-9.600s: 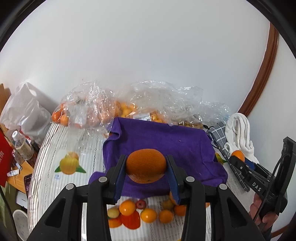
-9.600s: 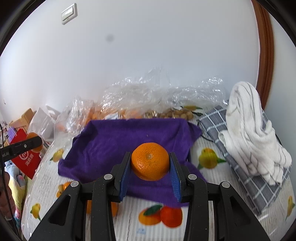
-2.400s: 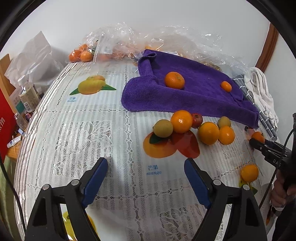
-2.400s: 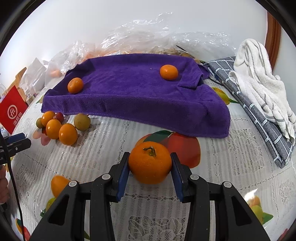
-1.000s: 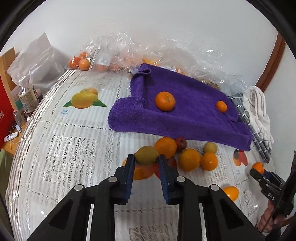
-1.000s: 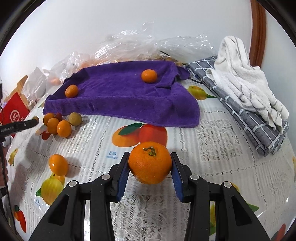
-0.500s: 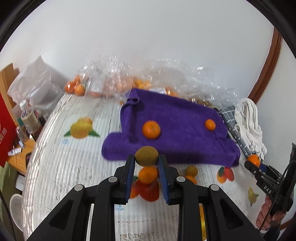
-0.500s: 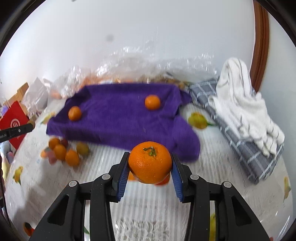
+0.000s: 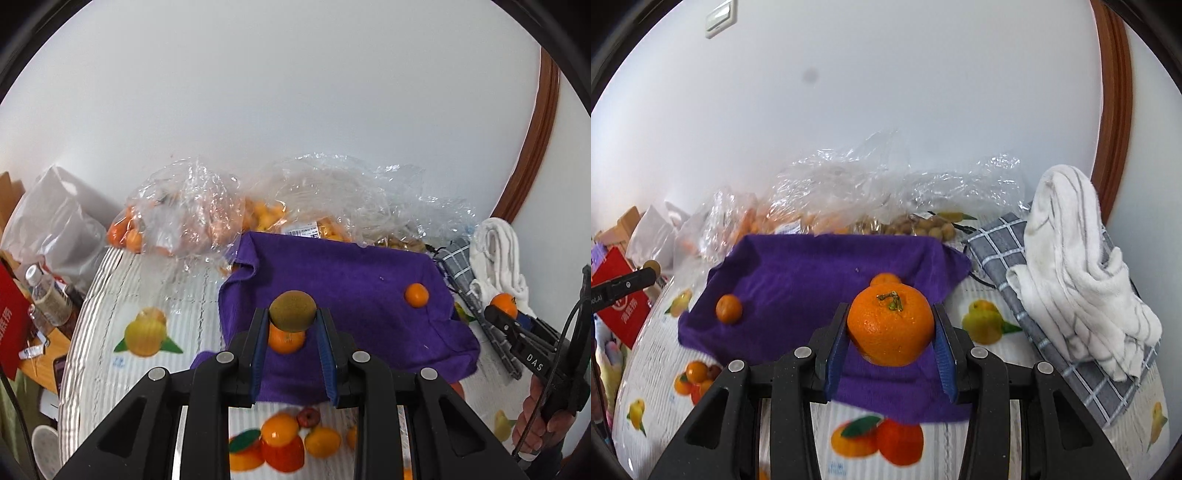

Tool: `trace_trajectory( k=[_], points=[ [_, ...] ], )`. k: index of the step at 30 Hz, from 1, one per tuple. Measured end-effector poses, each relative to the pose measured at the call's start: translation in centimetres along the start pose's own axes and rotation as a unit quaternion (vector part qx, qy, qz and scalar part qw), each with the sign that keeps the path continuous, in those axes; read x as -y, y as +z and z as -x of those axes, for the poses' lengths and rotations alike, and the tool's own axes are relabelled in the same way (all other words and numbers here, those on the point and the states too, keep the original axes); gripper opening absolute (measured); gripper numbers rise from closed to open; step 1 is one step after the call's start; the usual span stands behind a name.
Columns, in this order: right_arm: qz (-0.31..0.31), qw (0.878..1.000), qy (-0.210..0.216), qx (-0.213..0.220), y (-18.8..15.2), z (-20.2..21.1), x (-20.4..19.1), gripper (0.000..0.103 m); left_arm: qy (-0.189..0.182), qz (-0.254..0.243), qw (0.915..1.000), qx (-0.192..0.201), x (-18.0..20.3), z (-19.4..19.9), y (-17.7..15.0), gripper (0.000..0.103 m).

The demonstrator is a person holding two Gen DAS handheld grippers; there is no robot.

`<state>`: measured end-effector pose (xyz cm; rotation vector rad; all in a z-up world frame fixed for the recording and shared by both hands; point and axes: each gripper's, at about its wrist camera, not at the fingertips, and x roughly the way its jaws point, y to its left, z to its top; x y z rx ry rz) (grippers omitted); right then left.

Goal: Organize fruits
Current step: 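Carry the held orange and yellow-green citrus over the purple towel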

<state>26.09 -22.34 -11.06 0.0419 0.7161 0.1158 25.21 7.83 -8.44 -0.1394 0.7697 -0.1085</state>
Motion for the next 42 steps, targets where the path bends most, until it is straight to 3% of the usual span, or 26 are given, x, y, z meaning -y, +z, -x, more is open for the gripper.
trace_trajectory(
  k=[9,15,19,40,42],
  points=[
    [0.004,0.999,0.001,-0.036,-0.7,-5.5,-0.4,0.042,-0.008,0.012,0.9988,-0.048,-0.1,-5.2,-2.3,0.025],
    [-0.019,0.999,0.005,-0.051,-1.6,-8.0,0.2,0.042,-0.025,0.009,0.9985,-0.048,0.3,-6.8,-3.7,0.025],
    [-0.013,0.998,0.005,-0.055,-1.9,-8.5,0.2,0.042,-0.048,0.010,0.9976,-0.049,0.5,-7.3,-4.5,0.025],
    [-0.002,0.997,0.002,-0.082,-2.7,-10.1,-0.2,0.043,-0.030,0.005,0.9979,-0.058,1.3,-8.4,-5.1,0.025],
    [-0.004,0.997,0.003,-0.079,-2.7,-9.9,-0.1,0.047,-0.027,0.004,0.9980,-0.057,1.4,-8.4,-5.1,0.025]
  ],
)
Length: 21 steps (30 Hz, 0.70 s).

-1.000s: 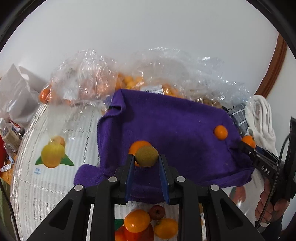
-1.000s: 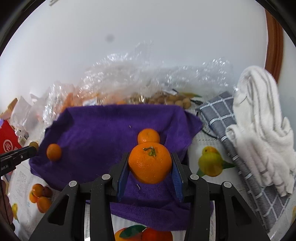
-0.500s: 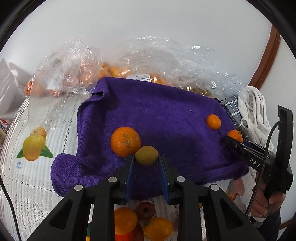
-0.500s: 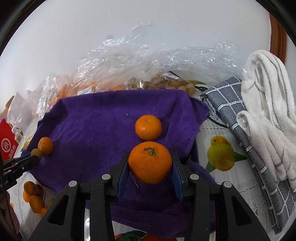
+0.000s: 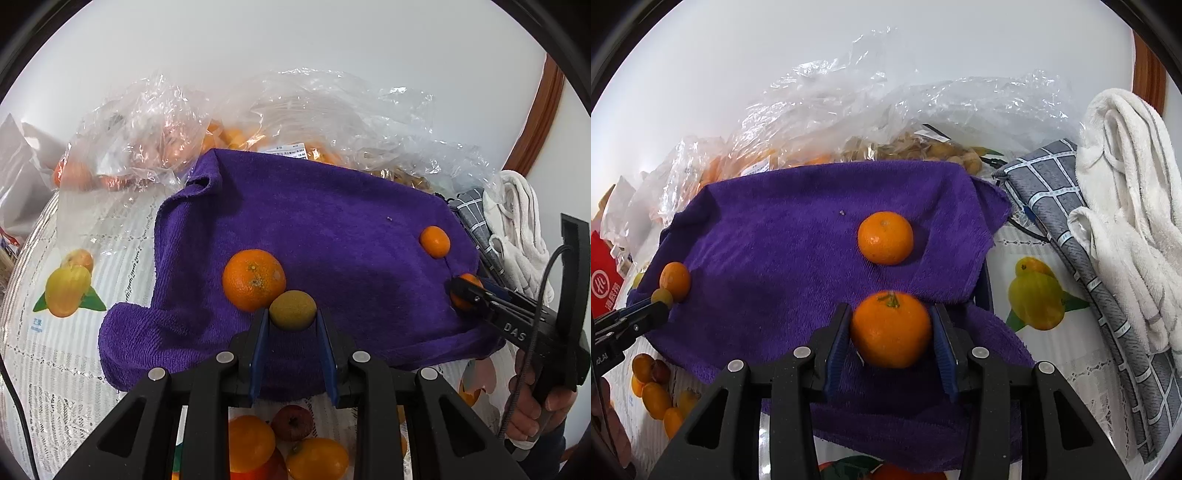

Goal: Organize fruits
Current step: 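Lower both held fruits onto the purple towel and open both grippers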

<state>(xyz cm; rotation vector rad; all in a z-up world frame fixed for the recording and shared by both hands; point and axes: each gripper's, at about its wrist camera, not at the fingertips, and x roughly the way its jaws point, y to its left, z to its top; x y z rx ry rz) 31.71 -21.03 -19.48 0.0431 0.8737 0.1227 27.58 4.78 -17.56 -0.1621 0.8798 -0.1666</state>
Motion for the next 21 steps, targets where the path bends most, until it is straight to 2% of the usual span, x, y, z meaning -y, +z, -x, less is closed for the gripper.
trace_trajectory(
  k=[1,3,6,10,12,15,16,21],
  points=[
    [-0.001,1.000,0.002,0.005,0.0,0.3,0.0,0.050,0.001,0.000,1.0000,0.000,0.0,0.0,0.0,0.025],
    [0.001,1.000,0.004,0.016,0.0,1.0,-0.1,0.063,0.004,-0.002,1.0000,0.001,0.2,-0.1,0.1,0.025],
    [0.008,0.999,-0.006,0.031,0.2,2.1,-0.5,0.074,0.008,-0.006,0.9999,0.003,0.3,0.0,0.0,0.025],
    [0.016,1.000,-0.014,0.019,0.1,3.4,-1.2,0.075,0.003,-0.002,1.0000,0.001,0.3,0.4,0.1,0.027],
    [0.020,0.999,-0.019,0.019,-0.5,4.5,-1.5,0.075,-0.002,0.004,1.0000,0.001,0.1,1.0,0.3,0.031],
    [0.024,0.999,-0.034,0.024,-1.7,6.8,-2.1,0.075,-0.005,0.008,0.9998,0.015,-0.5,2.9,0.9,0.048],
    [0.021,0.999,-0.034,0.025,-2.1,7.5,-2.1,0.075,-0.003,0.011,0.9997,0.021,-0.8,3.5,0.9,0.058],
    [0.016,1.000,0.000,0.016,-5.1,10.5,-2.7,0.075,0.022,0.012,0.9995,0.019,-2.2,7.0,-0.7,0.060]
  ],
)
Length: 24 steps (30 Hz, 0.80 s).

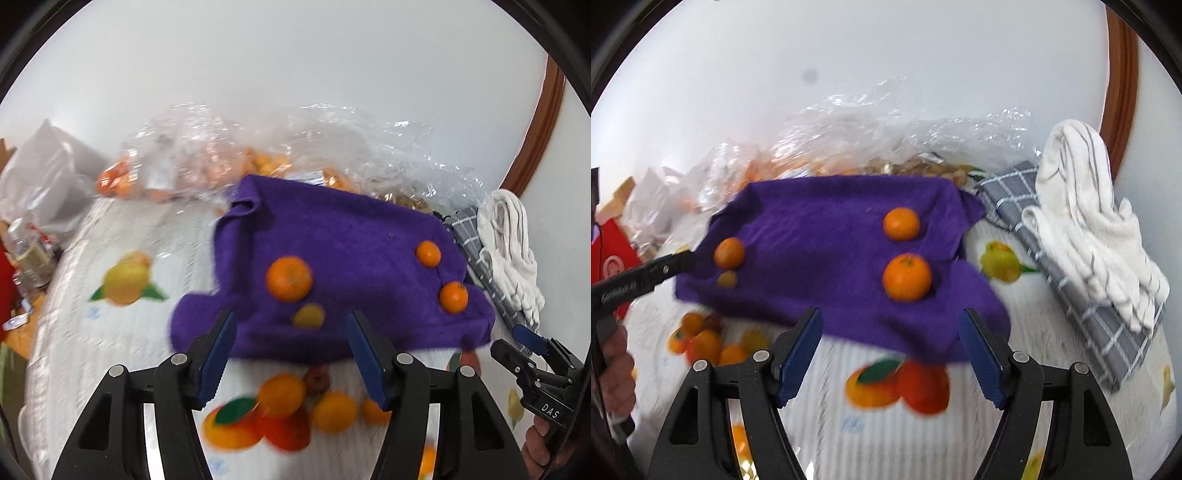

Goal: Organize fruits
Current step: 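Lower both held fruits onto the purple towel and open both grippers, then move the right gripper to the fruit pile and grasp a small oval orange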

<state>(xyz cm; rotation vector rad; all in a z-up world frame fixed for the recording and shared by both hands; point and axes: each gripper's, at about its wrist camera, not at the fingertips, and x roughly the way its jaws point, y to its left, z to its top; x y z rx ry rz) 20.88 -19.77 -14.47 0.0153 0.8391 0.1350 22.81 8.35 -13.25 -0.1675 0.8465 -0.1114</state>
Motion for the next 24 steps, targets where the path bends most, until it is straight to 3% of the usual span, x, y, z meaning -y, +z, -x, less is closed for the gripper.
trace_trajectory(
  k=[13,16,21,24],
  points=[
    [0.065,0.991,0.118,-0.004,-7.1,2.6,-6.1,0.072,0.065,0.040,0.9967,-0.028,-4.5,3.2,-8.4,0.060],
    [0.087,0.988,0.125,-0.002,-8.0,2.3,-7.5,0.070,0.070,0.038,0.9963,-0.032,-4.8,3.5,-9.8,0.060],
    [0.103,0.986,0.128,-0.037,-8.8,-0.2,-8.9,0.054,0.070,0.046,0.9957,-0.040,-5.3,3.6,-11.4,0.060],
    [0.116,0.986,0.107,-0.044,-9.0,-1.3,-9.4,0.043,0.074,0.045,0.9953,-0.043,-5.6,3.7,-12.1,0.053]
  ],
)
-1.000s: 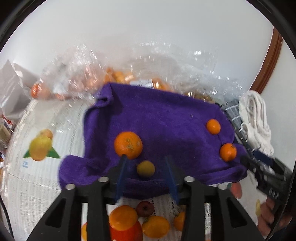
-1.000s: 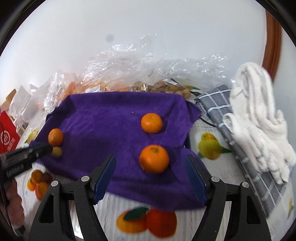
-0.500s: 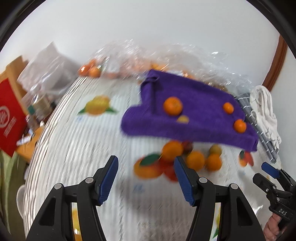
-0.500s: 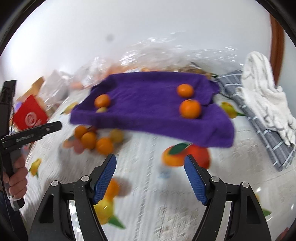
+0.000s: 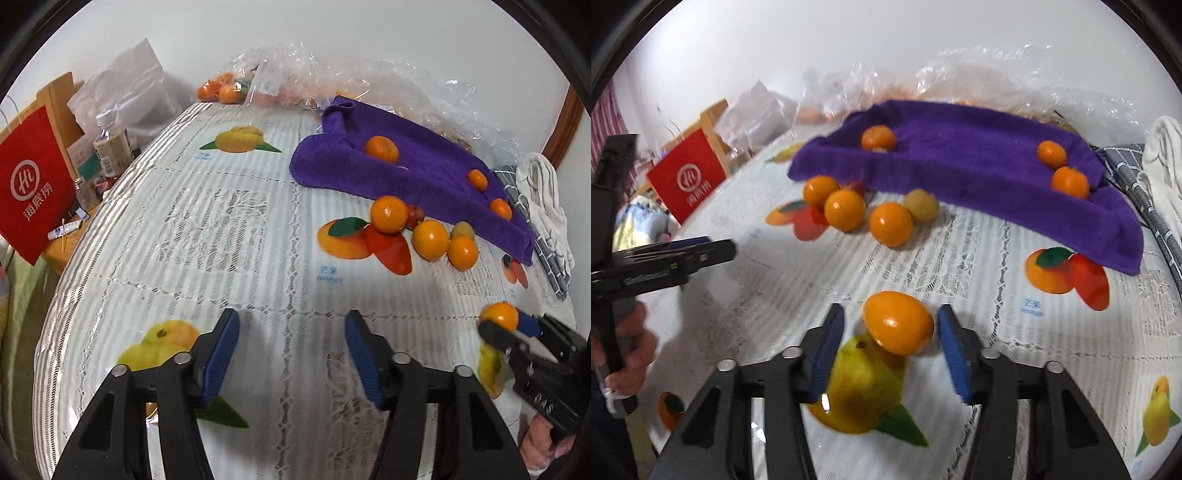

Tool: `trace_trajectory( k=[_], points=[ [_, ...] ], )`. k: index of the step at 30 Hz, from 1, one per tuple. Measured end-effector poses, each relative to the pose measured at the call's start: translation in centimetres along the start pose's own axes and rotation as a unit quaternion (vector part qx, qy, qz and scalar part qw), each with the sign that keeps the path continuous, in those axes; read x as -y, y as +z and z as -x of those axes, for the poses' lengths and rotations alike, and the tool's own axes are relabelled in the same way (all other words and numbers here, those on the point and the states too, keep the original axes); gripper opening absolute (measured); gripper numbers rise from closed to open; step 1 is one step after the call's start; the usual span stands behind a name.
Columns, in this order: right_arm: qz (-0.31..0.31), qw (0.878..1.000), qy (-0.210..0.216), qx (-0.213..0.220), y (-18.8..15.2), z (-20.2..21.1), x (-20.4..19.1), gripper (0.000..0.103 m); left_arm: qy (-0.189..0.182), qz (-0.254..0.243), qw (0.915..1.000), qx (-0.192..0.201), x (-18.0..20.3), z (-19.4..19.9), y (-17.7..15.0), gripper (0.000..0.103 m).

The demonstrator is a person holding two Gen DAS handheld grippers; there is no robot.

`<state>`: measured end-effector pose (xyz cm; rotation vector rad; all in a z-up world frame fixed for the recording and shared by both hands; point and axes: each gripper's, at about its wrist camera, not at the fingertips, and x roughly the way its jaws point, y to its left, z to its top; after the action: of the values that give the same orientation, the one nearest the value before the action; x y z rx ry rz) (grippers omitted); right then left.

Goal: Organize fruits
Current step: 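Move the right gripper to the fruit pile and grasp a small oval orange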

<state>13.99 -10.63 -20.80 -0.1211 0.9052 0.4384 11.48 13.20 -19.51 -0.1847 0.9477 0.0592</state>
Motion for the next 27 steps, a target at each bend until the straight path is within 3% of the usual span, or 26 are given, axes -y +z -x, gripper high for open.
trace_trajectory(
  k=[2,6,11,15,20,27],
  points=[
    [0.016,1.000,-0.008,-0.001,0.0,0.0,-0.4,0.038,-0.001,-0.004,1.0000,-0.002,0.0,0.1,-0.1,0.053],
    [0.019,1.000,-0.020,0.006,-0.1,0.8,0.4,0.038,-0.011,0.004,0.9999,-0.001,-0.4,0.1,-0.1,0.055],
    [-0.018,0.997,-0.063,0.035,0.2,3.1,4.4,0.038,-0.018,0.008,0.9998,0.002,-0.5,0.1,0.1,0.053],
    [-0.043,0.993,-0.103,0.048,0.5,3.7,8.1,0.038,-0.049,-0.004,0.9988,0.008,1.0,-1.0,1.4,0.052],
    [-0.099,0.990,-0.095,0.041,0.4,3.1,11.9,0.038,-0.047,-0.041,0.9980,0.010,4.0,-2.9,3.7,0.051],
    [-0.105,0.990,-0.090,0.040,0.2,2.4,12.7,0.038,-0.055,-0.061,0.9966,0.000,5.9,-5.2,6.1,0.046]
  ],
)
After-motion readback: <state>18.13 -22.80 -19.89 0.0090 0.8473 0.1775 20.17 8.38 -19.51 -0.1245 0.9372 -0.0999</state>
